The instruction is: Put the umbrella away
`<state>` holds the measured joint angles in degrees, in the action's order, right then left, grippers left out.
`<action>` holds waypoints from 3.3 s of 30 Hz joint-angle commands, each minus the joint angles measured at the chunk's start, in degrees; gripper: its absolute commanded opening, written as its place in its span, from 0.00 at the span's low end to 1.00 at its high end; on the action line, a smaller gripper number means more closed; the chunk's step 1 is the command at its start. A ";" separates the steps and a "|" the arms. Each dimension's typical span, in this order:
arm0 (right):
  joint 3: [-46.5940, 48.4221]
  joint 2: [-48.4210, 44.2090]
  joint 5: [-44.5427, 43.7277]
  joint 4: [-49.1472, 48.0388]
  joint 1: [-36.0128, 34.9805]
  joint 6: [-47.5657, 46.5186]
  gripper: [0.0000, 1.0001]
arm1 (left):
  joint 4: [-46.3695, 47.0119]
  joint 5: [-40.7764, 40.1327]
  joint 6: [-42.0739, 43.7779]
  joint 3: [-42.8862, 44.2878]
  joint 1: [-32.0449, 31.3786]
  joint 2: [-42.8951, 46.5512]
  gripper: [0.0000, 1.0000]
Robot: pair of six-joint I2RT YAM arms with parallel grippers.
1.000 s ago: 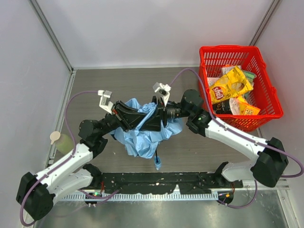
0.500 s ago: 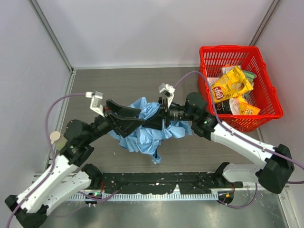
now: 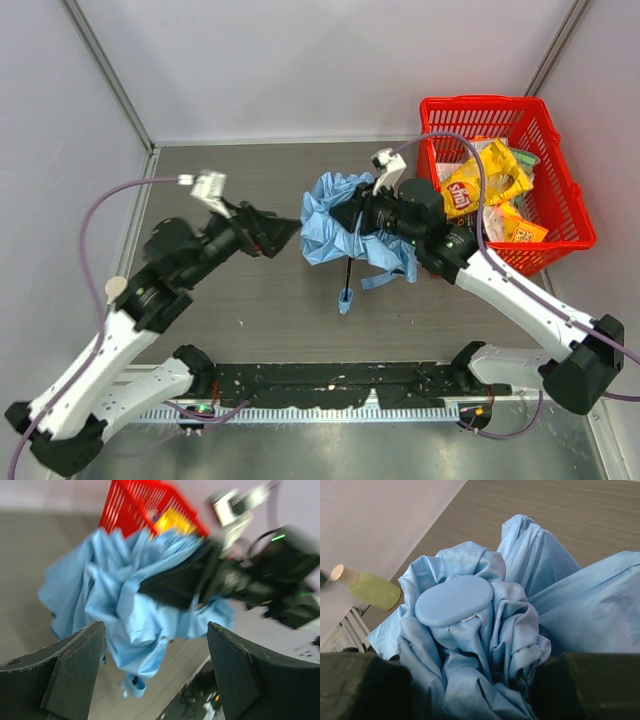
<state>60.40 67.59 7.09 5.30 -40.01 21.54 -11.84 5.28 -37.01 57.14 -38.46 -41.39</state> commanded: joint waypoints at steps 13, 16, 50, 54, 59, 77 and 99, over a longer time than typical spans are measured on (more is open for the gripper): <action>4.47 -4.39 0.46 -0.38 -2.01 -4.05 0.01 | -3.44 -3.41 2.72 -2.12 -1.18 -10.40 0.02; 2.80 -7.20 15.08 -0.55 1.15 -3.09 0.01 | -5.56 -7.12 7.82 -3.97 -1.09 -6.52 0.00; -3.36 -9.41 46.08 -15.41 17.33 11.68 0.01 | 4.01 19.07 0.36 -4.85 -1.01 -4.30 1.00; -2.92 -10.46 46.08 -15.32 17.33 11.42 0.01 | -5.09 14.18 4.04 -1.87 -1.01 -8.18 0.33; -1.69 -10.90 44.16 -12.26 17.42 8.01 0.01 | -15.41 -2.13 8.62 -3.61 0.66 -4.77 0.00; 0.33 -8.79 42.65 -7.15 15.75 4.56 0.01 | 1.37 13.09 1.86 1.56 1.63 -10.54 0.90; 10.33 -0.73 31.79 8.13 15.58 -9.12 0.01 | -12.26 -0.89 12.49 0.70 20.26 -3.99 0.54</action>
<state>62.54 63.37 44.60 13.06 -24.47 18.44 -23.73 8.71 -26.33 58.65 -18.11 -51.86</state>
